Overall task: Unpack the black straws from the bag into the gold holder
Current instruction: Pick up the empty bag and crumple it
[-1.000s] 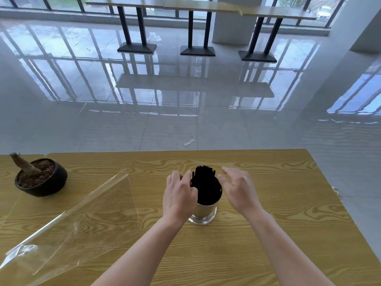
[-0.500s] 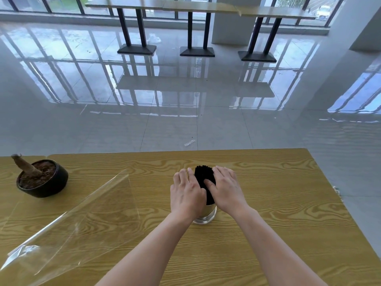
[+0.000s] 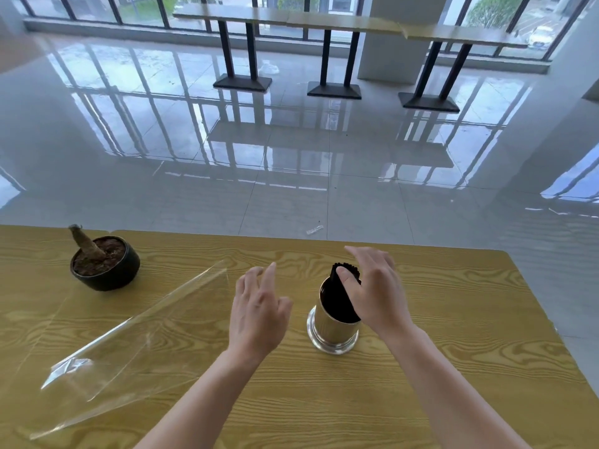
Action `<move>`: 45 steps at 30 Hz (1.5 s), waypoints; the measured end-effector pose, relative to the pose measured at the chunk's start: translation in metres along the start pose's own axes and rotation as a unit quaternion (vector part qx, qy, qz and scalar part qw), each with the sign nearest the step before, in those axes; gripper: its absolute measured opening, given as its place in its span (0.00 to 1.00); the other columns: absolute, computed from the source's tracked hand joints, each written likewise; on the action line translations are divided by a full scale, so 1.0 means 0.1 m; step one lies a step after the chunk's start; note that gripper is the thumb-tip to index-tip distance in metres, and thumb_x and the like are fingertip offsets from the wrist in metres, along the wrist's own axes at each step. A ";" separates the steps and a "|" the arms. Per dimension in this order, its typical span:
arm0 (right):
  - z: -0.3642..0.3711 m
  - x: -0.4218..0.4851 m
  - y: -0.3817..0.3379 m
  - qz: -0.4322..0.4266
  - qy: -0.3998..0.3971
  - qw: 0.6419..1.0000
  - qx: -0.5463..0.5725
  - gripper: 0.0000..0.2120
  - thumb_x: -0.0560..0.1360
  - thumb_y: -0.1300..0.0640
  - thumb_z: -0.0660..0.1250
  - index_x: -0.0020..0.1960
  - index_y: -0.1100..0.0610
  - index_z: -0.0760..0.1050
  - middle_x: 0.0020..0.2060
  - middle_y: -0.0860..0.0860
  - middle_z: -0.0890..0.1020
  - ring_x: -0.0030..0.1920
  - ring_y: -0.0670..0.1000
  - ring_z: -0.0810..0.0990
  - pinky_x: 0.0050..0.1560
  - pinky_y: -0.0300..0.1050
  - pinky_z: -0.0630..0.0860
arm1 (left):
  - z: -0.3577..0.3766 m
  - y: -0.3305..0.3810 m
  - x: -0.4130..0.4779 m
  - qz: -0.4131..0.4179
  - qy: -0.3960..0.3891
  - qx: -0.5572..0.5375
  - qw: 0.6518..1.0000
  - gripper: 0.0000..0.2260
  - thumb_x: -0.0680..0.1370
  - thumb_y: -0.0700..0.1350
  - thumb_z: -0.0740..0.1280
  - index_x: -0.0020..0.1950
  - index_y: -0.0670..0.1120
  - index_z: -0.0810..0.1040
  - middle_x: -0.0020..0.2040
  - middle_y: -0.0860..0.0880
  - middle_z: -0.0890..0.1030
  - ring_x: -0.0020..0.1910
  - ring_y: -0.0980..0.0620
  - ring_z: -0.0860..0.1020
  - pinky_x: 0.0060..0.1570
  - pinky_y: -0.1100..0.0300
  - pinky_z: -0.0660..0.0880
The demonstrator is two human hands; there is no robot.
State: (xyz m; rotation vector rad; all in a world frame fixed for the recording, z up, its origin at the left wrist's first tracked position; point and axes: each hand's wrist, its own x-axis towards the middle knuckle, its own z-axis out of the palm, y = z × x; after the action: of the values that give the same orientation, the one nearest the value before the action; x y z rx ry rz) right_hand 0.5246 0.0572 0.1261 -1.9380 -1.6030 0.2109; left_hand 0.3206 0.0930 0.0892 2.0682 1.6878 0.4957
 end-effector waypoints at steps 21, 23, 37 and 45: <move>2.22 -0.23 -1.17 0.267 -0.313 0.911 0.033 0.27 0.81 0.49 0.65 0.74 0.62 0.67 0.68 0.57 0.76 0.66 0.58 0.77 0.65 0.54 0.74 | -0.93 -3.23 -1.21 -0.491 0.078 -0.086 0.864 0.35 0.79 0.57 0.66 0.79 0.40 0.58 0.75 0.35 0.65 0.75 0.37 0.61 0.73 0.44 0.58; 2.32 -0.22 -1.19 0.284 -0.299 0.911 0.010 0.27 0.80 0.48 0.66 0.73 0.63 0.68 0.67 0.58 0.77 0.65 0.60 0.77 0.63 0.55 0.75 | -0.91 -3.35 -1.11 -0.508 0.062 -0.136 0.849 0.38 0.78 0.58 0.67 0.79 0.39 0.57 0.76 0.35 0.65 0.75 0.38 0.62 0.71 0.45 0.61; 2.68 -0.31 -1.25 0.335 -0.240 0.910 0.029 0.09 0.72 0.49 0.77 0.43 0.54 0.81 0.40 0.51 0.86 0.42 0.54 0.83 0.45 0.48 0.79 | -0.77 -3.57 -0.84 -0.517 0.155 -0.279 0.794 0.15 0.72 0.49 0.76 0.34 0.45 0.73 0.32 0.50 0.74 0.32 0.48 0.70 0.36 0.54 0.69; 2.22 -0.14 -1.64 0.220 -0.193 0.944 0.150 0.06 0.71 0.54 0.74 0.39 0.53 0.79 0.34 0.48 0.83 0.39 0.52 0.82 0.41 0.51 0.79 | -0.98 -3.33 -0.82 -0.444 0.181 -0.467 0.743 0.11 0.73 0.36 0.75 0.53 0.45 0.81 0.44 0.43 0.86 0.38 0.47 0.85 0.37 0.54 0.81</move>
State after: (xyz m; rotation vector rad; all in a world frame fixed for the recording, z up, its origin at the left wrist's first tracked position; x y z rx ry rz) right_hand 0.2761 0.1352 0.0329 -2.0645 -1.2374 1.0121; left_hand -0.0232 0.0798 -0.0053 0.3725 1.8029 1.1168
